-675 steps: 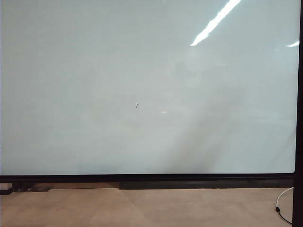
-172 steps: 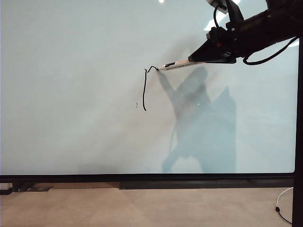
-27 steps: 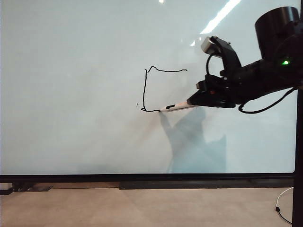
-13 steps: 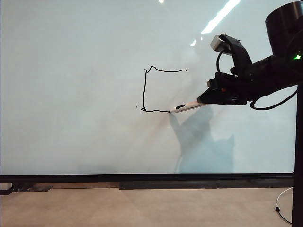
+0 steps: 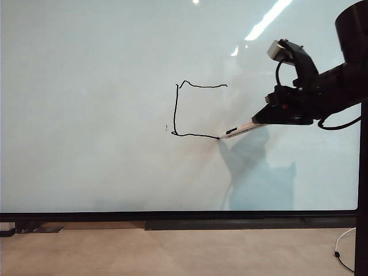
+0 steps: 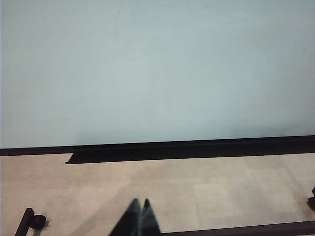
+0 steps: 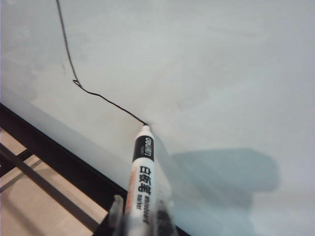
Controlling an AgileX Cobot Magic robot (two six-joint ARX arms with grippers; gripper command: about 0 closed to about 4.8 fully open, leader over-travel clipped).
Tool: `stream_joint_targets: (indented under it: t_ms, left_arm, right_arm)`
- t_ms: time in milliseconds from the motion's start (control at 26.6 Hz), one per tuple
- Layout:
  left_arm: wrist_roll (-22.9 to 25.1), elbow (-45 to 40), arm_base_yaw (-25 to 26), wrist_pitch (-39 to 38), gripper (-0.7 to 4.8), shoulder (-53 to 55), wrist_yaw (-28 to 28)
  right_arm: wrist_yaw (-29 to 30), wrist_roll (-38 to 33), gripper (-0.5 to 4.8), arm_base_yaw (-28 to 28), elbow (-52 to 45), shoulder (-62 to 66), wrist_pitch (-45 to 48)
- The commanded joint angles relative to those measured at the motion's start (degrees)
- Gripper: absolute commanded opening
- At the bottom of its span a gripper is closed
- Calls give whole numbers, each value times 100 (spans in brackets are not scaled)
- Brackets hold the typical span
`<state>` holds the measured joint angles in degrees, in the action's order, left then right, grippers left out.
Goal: Pick up the pen on the shelf to the right of the whiteboard and draw a rectangle.
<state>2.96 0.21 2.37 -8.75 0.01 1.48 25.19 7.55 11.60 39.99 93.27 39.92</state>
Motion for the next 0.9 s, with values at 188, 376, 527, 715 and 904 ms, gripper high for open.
stream_joint_targets:
  t_ms: [188, 376, 527, 715, 904]
  left_arm:
    - [2, 22, -2, 68, -5, 0, 22]
    - [2, 20, -2, 66, -5, 0, 13]
    - [2, 20, -2, 63, -5, 0, 13]
    - [2, 22, -2, 66, -5, 0, 2]
    - [2, 20, -2, 63, -5, 0, 2]
  right_arm:
    - [-407, 79, -6, -205, -177, -297, 243]
    - [-247, 70, -6, -229, -289, -376, 326]
    - [-219, 249, -6, 52, -391, -748, -122]
    - [-1685, 1993, -5, 870, 20, -1917, -2597]
    - [-2378, 2778, -5, 1049, 1032, -1991, -4614]
